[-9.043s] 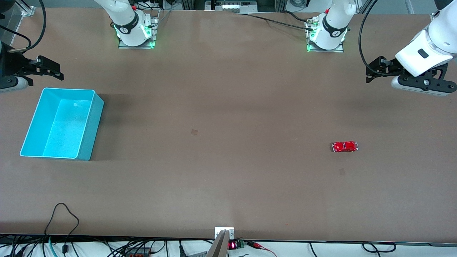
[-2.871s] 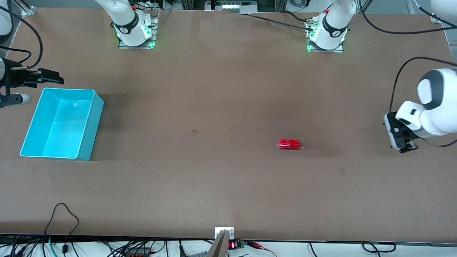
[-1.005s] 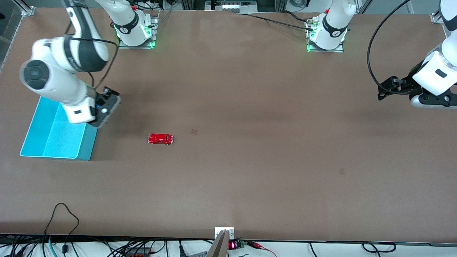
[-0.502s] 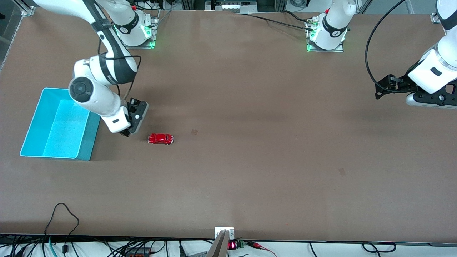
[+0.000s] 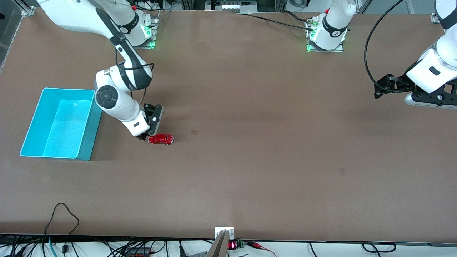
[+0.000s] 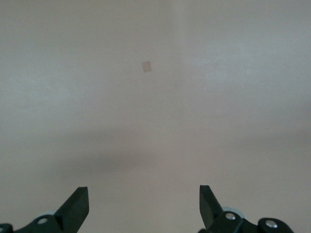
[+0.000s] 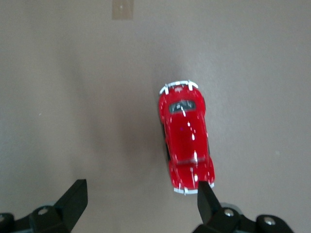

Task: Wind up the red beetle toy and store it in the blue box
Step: 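Close the right gripper on the red car and lift it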

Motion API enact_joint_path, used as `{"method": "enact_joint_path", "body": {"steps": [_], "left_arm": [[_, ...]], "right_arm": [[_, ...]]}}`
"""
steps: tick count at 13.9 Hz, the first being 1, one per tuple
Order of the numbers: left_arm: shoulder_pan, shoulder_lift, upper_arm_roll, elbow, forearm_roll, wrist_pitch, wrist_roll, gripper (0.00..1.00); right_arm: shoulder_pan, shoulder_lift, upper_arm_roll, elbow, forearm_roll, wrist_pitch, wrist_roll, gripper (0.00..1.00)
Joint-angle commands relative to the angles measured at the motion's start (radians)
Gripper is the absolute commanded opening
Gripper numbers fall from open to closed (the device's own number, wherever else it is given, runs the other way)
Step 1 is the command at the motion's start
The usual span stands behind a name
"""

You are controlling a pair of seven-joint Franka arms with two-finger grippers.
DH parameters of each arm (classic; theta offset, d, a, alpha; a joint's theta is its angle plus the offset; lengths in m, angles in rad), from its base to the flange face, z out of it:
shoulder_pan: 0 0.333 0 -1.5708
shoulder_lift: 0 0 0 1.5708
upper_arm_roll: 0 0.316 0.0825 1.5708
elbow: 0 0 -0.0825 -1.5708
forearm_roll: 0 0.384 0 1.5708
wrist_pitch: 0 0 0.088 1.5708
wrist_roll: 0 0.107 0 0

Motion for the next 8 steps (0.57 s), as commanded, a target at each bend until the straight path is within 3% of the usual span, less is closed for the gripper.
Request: {"method": "enact_joint_path", "body": {"steps": [1,8], "left_arm": [[-0.011,-0.004,0.012,0.011,-0.013,0.0,0.025,1.0],[-0.009,-0.004,-0.002,0.011,-0.012,0.0,0.023,1.0]], "right_arm": [[0.011,0.032,0.001,0.025,-0.018,0.023,0.008,1.0],[0.026,0.119,-0.004,0.107,-0.057,0.053,0.013,1.0]]}}
